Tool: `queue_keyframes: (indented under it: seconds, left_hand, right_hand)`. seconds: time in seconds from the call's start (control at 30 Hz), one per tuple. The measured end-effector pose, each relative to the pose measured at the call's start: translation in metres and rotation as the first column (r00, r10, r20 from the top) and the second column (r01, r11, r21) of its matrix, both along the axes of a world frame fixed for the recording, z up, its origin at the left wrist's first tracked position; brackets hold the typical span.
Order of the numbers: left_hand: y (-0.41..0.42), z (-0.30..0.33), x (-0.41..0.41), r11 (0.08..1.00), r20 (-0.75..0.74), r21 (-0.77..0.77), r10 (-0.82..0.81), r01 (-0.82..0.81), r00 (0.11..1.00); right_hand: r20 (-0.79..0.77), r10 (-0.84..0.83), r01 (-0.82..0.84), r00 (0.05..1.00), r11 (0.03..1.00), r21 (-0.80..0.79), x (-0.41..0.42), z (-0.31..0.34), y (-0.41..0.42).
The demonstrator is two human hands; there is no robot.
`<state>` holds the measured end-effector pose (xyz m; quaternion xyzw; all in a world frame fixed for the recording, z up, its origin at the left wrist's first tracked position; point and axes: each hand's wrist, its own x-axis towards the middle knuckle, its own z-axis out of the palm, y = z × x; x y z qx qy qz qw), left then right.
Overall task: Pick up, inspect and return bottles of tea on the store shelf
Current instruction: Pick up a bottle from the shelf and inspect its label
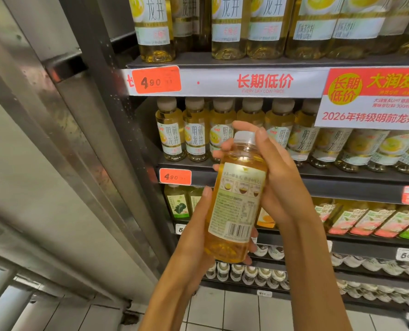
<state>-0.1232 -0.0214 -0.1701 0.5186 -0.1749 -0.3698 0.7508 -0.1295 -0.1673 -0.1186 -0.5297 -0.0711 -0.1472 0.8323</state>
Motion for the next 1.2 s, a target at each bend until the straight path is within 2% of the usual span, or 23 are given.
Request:
queue_keyframes:
  seconds: [0.1,0.17,0.27,0.33,0.47,0.57,0.63,0.73,0.87,0.93,1.07,1.13,1.2]
  left_hand:
    - [0.000,-0.001,0.002,0.989,0.107,0.092,0.107,-0.117,0.989]
    - [0.000,0.003,0.003,0.965,0.224,0.156,0.174,-0.211,0.959]
    - [-0.003,0.008,0.003,0.953,0.314,0.207,0.151,-0.223,0.937]
    - [-0.003,0.006,0.001,0.951,0.298,0.222,0.142,-0.213,0.944]
    - [0.002,0.000,-0.003,0.988,0.049,0.139,0.061,-0.068,0.997]
    - [0.002,-0.002,-0.003,0.995,-0.007,0.094,-0.028,0.029,1.000]
    - [0.001,-0.003,-0.003,0.992,0.036,0.122,-0.031,0.027,0.999]
    - [0.000,0.002,-0.002,0.965,0.164,0.249,0.040,-0.080,0.986]
    - [0.000,0.004,-0.002,0.959,0.258,0.273,0.010,-0.082,0.966]
    - [0.000,0.002,-0.002,0.967,0.206,0.244,0.025,-0.076,0.978]
    - [0.000,0.002,-0.004,0.997,-0.072,0.039,-0.058,0.061,0.996]
    - [0.000,0.001,-0.007,0.993,-0.113,-0.021,-0.116,0.115,0.987]
    - [-0.001,0.001,-0.008,0.989,-0.133,-0.036,-0.146,0.143,0.980]
  right_hand:
    - [0.011,-0.040,0.040,0.999,0.999,-0.022,-0.003,0.000,0.000]
    - [0.013,-0.112,0.112,0.994,0.989,-0.097,-0.005,0.002,0.000]
    - [0.004,-0.154,0.153,0.988,0.978,-0.144,-0.006,0.001,0.001]
    - [0.001,-0.120,0.119,0.993,0.985,-0.129,-0.006,0.000,0.000]
    - [0.025,-0.023,0.023,0.999,0.999,0.026,-0.004,-0.001,-0.004]
    - [0.009,0.003,-0.003,1.000,0.999,0.039,-0.003,-0.002,-0.006]
    - [0.012,-0.028,0.028,1.000,1.000,0.006,-0.004,-0.004,-0.009]
    - [0.007,-0.087,0.087,0.996,0.994,-0.065,-0.009,-0.002,-0.012]
    - [-0.007,-0.143,0.141,0.990,0.983,-0.116,-0.012,-0.001,-0.015]
    - [-0.028,-0.098,0.095,0.995,0.991,-0.092,-0.011,-0.003,-0.016]
    - [-0.014,0.044,-0.043,0.999,0.997,0.068,-0.006,-0.007,-0.012]
    - [-0.006,0.066,-0.065,0.998,0.993,0.100,-0.003,-0.008,-0.009]
    - [-0.004,0.044,-0.044,0.999,0.997,0.066,-0.002,-0.009,-0.008]
